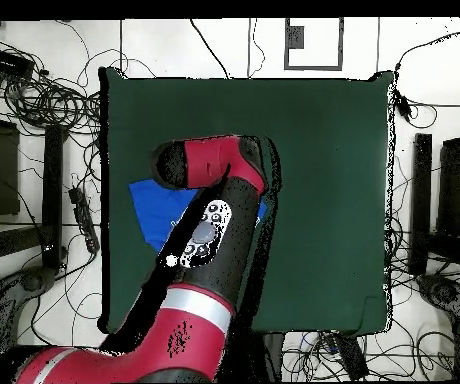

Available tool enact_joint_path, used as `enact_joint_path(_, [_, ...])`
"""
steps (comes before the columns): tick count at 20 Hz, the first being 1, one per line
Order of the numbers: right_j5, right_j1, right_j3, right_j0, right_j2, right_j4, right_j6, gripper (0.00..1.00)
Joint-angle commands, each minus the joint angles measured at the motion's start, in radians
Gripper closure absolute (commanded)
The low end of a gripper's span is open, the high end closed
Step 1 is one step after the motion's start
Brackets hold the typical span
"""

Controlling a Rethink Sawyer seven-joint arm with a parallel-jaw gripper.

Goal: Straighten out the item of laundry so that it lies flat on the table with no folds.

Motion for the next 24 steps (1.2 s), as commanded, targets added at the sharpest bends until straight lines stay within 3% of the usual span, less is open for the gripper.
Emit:
enact_joint_path(1, [-0.088, 0.016, 0.133, -0.001, 0.181, -0.031, -0.103, 0.00])
enact_joint_path(8, [-0.114, 0.020, 0.124, 0.003, 0.206, -0.012, -0.057, 0.00])
enact_joint_path(16, [-0.151, 0.099, 0.078, 0.031, 0.188, -0.001, 0.029, 0.00])
enact_joint_path(24, [-0.162, 0.123, 0.081, 0.046, 0.154, -0.016, 0.035, 0.00])
